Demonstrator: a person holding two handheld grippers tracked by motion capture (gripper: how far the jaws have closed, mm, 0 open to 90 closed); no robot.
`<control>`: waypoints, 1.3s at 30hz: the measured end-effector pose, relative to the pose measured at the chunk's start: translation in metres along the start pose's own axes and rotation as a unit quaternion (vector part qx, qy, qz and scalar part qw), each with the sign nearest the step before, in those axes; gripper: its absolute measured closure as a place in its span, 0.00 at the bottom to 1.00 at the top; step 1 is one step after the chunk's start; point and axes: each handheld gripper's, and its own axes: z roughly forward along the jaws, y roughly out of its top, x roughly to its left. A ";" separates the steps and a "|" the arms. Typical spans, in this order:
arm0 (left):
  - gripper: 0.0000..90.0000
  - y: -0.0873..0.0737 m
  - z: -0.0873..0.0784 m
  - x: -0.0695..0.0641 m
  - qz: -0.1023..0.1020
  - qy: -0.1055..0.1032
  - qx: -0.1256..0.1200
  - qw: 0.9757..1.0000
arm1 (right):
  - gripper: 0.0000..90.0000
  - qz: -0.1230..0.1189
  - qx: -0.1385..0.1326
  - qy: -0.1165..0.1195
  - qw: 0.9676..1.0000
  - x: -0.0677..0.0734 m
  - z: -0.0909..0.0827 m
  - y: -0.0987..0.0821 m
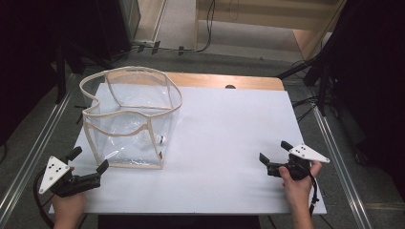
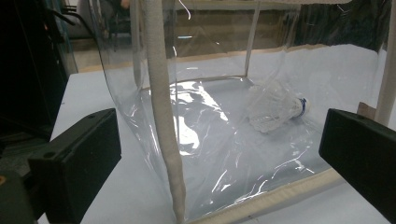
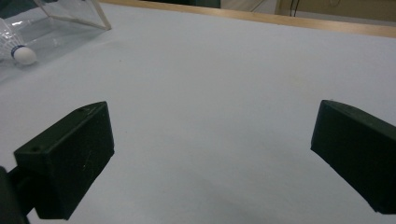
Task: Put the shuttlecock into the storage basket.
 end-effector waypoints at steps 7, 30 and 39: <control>0.00 0.000 -0.001 0.000 -0.002 0.001 -0.001 1.000 | 0.00 0.005 -0.004 -0.012 1.000 -0.010 -0.011 -0.005; 0.00 0.000 -0.001 0.001 -0.006 0.005 0.000 1.000 | 0.00 0.022 -0.034 -0.026 0.999 -0.038 -0.043 -0.023; 0.00 0.000 -0.001 0.001 -0.006 0.007 0.000 1.000 | 0.00 0.020 -0.035 -0.014 0.999 -0.037 -0.040 -0.025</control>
